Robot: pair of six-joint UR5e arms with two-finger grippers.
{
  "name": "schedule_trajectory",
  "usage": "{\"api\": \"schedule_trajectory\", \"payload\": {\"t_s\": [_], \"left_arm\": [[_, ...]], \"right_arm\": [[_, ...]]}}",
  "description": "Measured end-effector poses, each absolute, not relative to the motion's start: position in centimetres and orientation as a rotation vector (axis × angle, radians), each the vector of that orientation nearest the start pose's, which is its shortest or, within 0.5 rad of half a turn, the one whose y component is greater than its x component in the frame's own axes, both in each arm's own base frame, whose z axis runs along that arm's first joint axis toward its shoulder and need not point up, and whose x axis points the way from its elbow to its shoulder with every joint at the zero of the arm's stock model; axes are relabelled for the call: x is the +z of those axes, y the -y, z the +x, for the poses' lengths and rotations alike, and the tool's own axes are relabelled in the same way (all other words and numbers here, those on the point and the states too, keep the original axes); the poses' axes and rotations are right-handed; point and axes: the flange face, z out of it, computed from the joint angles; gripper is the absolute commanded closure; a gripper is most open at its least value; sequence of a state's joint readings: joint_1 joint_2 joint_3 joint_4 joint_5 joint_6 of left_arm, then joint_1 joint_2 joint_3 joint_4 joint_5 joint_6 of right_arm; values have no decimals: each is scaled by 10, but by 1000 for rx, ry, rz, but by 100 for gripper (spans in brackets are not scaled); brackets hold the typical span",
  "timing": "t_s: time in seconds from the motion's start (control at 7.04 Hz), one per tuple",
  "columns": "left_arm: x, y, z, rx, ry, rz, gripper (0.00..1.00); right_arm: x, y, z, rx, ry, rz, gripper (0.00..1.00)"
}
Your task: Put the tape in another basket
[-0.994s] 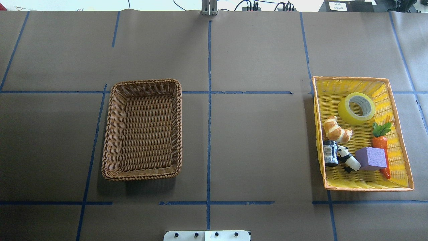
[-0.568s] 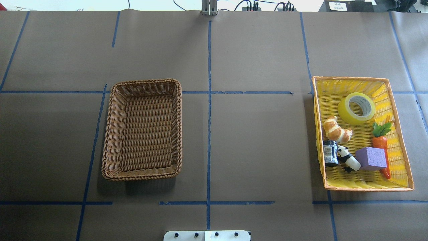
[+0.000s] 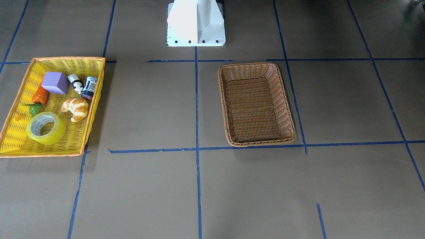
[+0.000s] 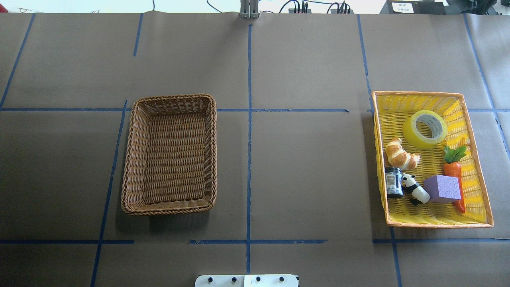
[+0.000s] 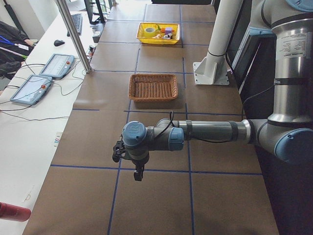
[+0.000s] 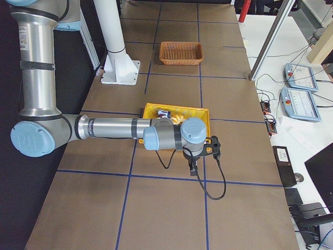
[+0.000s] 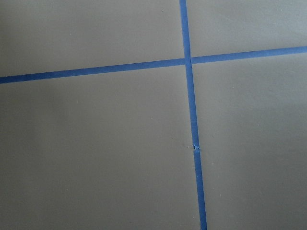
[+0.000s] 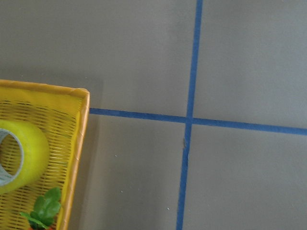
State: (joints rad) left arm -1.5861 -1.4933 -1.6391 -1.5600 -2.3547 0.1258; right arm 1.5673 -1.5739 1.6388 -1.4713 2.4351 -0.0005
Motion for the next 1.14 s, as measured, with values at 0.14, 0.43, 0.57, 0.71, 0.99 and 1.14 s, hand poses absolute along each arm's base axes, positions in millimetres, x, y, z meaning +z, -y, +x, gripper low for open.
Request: {"api": "schedule_trajectory", "payload": {"t_s": [0.14,0.43,0.57,0.71,0.99,1.14], "left_arm": [[662,456,-70,97,-784,37,0],[662,456,-70,96,-784,37,0],[662,456,-70,96,-785,37,0],[662,456,-70,95,-785,37,0],[660,457,-69,95,-792,40,0],[659,457,-69,94,-804,41,0]], "right_arm": [[578,515,43,-120,868,198,0],[524,526,-1,-148,889,220,0],[511,526,-32,-112,901,179,0],[504,525,-60,-82,906,148,0],[500,520,-118,-59,896,116,0],[507,516,-145,-68,869,101,0]]}}
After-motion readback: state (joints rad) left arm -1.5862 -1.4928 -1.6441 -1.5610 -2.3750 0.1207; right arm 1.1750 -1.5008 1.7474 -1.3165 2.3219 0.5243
